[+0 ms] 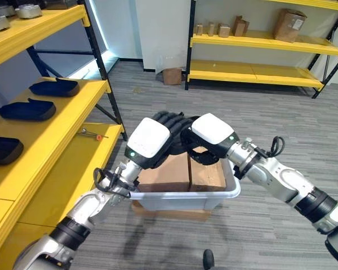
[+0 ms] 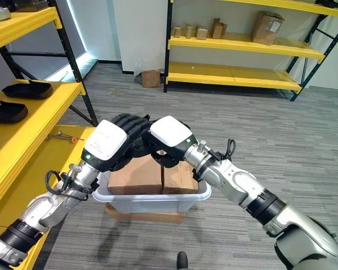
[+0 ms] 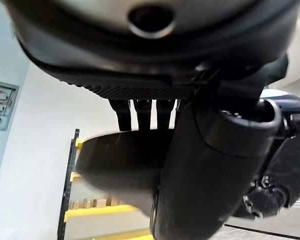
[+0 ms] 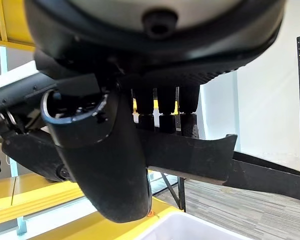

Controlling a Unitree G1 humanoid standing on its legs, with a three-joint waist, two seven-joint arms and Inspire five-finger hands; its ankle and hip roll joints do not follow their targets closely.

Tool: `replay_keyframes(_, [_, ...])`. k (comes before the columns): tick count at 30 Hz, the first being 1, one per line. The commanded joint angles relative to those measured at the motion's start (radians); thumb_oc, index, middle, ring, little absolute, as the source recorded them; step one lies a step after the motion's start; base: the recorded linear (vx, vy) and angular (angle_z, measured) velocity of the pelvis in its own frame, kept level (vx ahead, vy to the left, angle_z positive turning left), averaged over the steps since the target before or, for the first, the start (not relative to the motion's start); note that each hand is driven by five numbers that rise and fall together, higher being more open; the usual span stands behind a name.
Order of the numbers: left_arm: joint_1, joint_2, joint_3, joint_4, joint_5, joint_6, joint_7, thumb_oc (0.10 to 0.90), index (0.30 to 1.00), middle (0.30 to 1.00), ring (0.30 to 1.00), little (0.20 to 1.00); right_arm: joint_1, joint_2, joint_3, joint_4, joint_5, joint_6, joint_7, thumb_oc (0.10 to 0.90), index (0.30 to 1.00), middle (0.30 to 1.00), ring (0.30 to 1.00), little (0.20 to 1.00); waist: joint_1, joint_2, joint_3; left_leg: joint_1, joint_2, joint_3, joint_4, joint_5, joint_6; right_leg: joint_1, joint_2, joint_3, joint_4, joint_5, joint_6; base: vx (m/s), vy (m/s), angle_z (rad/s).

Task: Move parts from the plastic box to the shelf.

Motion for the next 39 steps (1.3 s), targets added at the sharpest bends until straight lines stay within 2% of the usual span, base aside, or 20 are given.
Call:
replay_keyframes(1, [-0.126, -0.015, 0.002, -0.005, -0.074, 0.011, 0.063, 0.4, 0.3, 0.3, 0.3, 0.3, -0.183, 0.049, -0.063, 0.003, 0.052, -0.009, -0.072, 0.4, 0.3, 0.3, 0.3, 0.3, 0.007, -0.015, -0.08, 0.043, 0.042, -0.04, -0.006, -0.067, -0.001, 0.064, -0.065, -0.016, 0.003, -0.054, 0.085, 0.0, 0.0, 0.0])
replay_keyframes(26, [-0.096, -0.008, 0.026, 0.0, -0.074, 0.011, 0.071, 0.4, 0.3, 0.3, 0.3, 0.3, -0.132, 0.05, -0.132, 0.0, 0.072, -0.004, -0.103, 0.4, 0.3, 0.3, 0.3, 0.3, 0.007, -0.013, -0.079, 0.045, 0.04, -0.043, -0.006, -0.071, 0.002, 0.069, -0.066, -0.014, 0.002, -0.056, 0.083, 0.0, 0.0, 0.0])
replay_keyframes(27, [-0.094, -0.008, 0.029, 0.001, -0.075, 0.012, 0.072, 0.4, 0.3, 0.3, 0.3, 0.3, -0.126, 0.056, -0.141, -0.001, 0.079, -0.004, -0.107, 0.455, 0.377, 0.377, 0.377, 0.377, 0.007, -0.011, -0.078, 0.045, 0.04, -0.043, -0.006, -0.071, 0.002, 0.069, -0.066, -0.013, 0.002, -0.056, 0.083, 0.0, 0.0, 0.0])
replay_keyframes(28, [-0.093, -0.008, 0.029, 0.001, -0.075, 0.012, 0.072, 0.4, 0.3, 0.3, 0.3, 0.3, -0.124, 0.056, -0.142, -0.001, 0.08, -0.004, -0.107, 0.535, 0.489, 0.489, 0.489, 0.489, 0.007, -0.011, -0.079, 0.046, 0.04, -0.043, -0.006, -0.071, 0.002, 0.069, -0.065, -0.013, 0.002, -0.056, 0.083, 0.0, 0.0, 0.0])
replay_keyframes(29, [-0.082, -0.011, 0.04, 0.001, -0.079, 0.011, 0.07, 0.4, 0.3, 0.3, 0.3, 0.3, -0.091, 0.073, -0.175, -0.007, 0.098, -0.004, -0.117, 0.9, 1.0, 1.0, 1.0, 1.0, 0.006, -0.009, -0.08, 0.047, 0.04, -0.042, -0.006, -0.071, 0.003, 0.07, -0.065, -0.013, 0.002, -0.057, 0.083, 0.0, 0.0, 0.0])
replay_keyframes(37, [-0.034, -0.008, 0.08, 0.008, -0.078, 0.019, 0.073, 0.4, 0.3, 0.3, 0.3, 0.3, 0.033, 0.085, -0.288, -0.059, 0.136, -0.008, -0.142, 0.9, 1.0, 1.0, 1.0, 1.0, 0.0, 0.0, -0.078, 0.048, 0.039, -0.039, -0.006, -0.07, 0.003, 0.068, -0.063, -0.011, 0.004, -0.059, 0.082, 0.0, 0.0, 0.0])
replay_keyframes(39, [-0.005, 0.003, 0.115, 0.005, -0.075, 0.023, 0.078, 0.4, 0.3, 0.3, 0.3, 0.3, 0.099, 0.077, -0.346, -0.096, 0.152, -0.017, -0.148, 0.9, 1.0, 1.0, 1.0, 1.0, -0.006, 0.006, -0.075, 0.048, 0.04, -0.04, -0.006, -0.068, 0.002, 0.069, -0.061, -0.01, 0.006, -0.062, 0.081, 0.0, -0.019, 0.0])
